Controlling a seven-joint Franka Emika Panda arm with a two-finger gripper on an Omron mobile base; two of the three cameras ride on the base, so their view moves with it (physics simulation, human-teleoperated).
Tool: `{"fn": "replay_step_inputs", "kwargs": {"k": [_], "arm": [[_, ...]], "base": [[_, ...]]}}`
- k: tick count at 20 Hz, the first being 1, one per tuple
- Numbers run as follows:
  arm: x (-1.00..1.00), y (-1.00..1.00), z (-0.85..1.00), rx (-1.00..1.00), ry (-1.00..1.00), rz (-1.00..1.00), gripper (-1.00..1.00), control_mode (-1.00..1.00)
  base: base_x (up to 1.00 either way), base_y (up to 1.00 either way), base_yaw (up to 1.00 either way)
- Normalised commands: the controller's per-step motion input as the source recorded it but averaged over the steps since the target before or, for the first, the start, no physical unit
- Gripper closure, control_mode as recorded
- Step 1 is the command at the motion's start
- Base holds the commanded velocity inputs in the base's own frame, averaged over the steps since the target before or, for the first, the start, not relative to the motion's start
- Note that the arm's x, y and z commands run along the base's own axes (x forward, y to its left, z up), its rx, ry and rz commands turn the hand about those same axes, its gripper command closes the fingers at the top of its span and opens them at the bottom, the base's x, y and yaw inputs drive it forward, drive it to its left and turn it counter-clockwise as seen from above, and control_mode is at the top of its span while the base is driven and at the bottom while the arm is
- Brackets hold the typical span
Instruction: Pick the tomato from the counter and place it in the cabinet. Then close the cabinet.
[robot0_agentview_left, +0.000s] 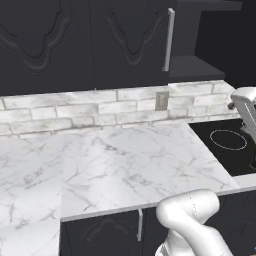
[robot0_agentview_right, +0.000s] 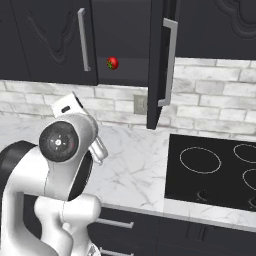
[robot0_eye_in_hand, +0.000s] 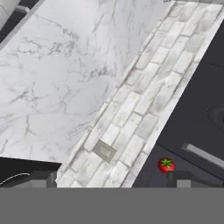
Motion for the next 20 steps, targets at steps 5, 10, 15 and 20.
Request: {"fn": "replay_step_inputs", "kwargs": {"k": [5, 10, 15, 20], "arm": [[-0.52, -0.71, 0.00, 0.07, -0.11, -0.20, -1.00, -1.00], [-0.03, -0.81, 0.06, 0.11, 0.00, -0.16, -1.00, -1.00], [0.06, -0.88, 0.00, 0.13, 0.00, -0.10, -1.00, -1.00], [0.06, -0.97, 0.00, 0.16, 0.00, -0.01, -1.00, -1.00]], "base": [[0.00, 0.00, 0.00], [0.00, 0.00, 0.00], [0.00, 0.00, 0.00], [0.00, 0.00, 0.00]]}}
